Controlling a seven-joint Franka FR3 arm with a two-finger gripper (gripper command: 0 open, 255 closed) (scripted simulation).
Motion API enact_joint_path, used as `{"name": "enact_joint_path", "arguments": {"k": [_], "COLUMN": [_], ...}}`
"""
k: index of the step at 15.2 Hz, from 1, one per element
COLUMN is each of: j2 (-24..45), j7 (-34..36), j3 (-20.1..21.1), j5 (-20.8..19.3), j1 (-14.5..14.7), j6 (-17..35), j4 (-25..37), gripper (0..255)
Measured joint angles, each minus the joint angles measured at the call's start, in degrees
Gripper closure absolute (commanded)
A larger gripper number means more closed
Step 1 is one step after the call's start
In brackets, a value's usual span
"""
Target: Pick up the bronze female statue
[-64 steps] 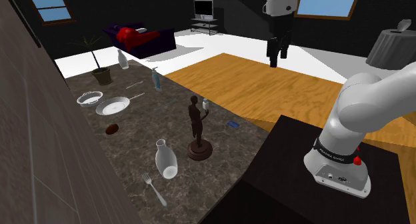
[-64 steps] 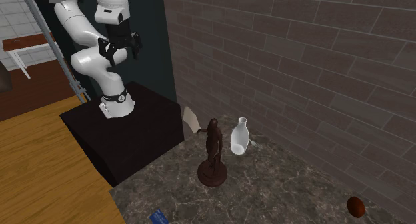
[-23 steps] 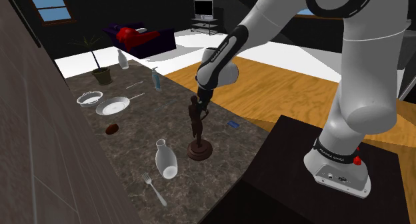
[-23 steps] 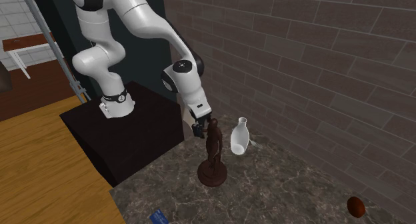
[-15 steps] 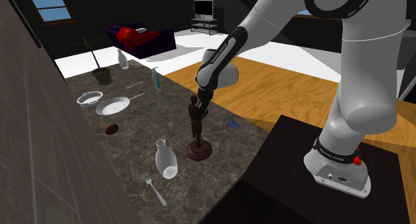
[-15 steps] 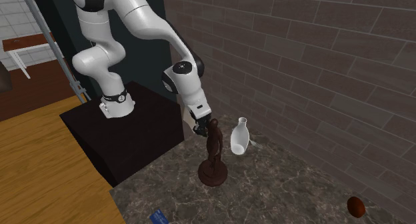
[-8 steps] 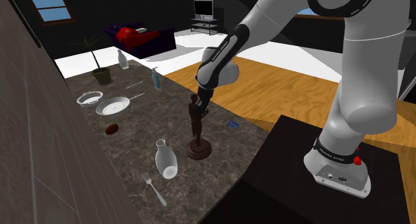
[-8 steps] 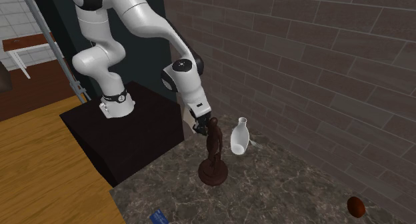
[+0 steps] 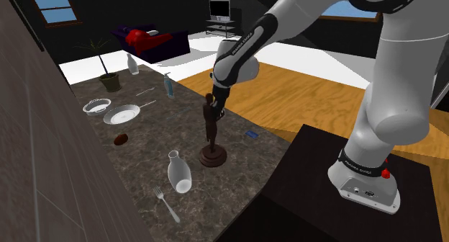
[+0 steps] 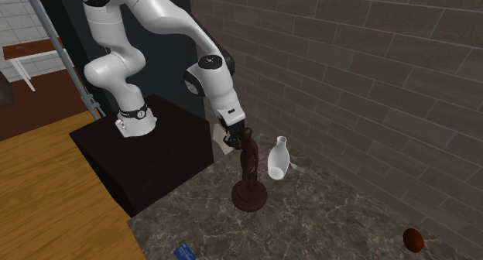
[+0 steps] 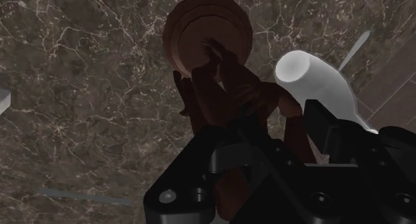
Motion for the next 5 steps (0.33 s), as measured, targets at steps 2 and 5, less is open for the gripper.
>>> {"name": "enact_joint_path", "arguments": {"k": [2,5], "j2": [-1.1,-2.8], "j7": [0.6,1.7], "j3": [-0.3,-0.5], "j5": [-0.7,-1.7], "j1": [0.0,0.2], "j6": [-1.3,-3.2], "j4": [0.2,0.5], "gripper": [255,255]}}
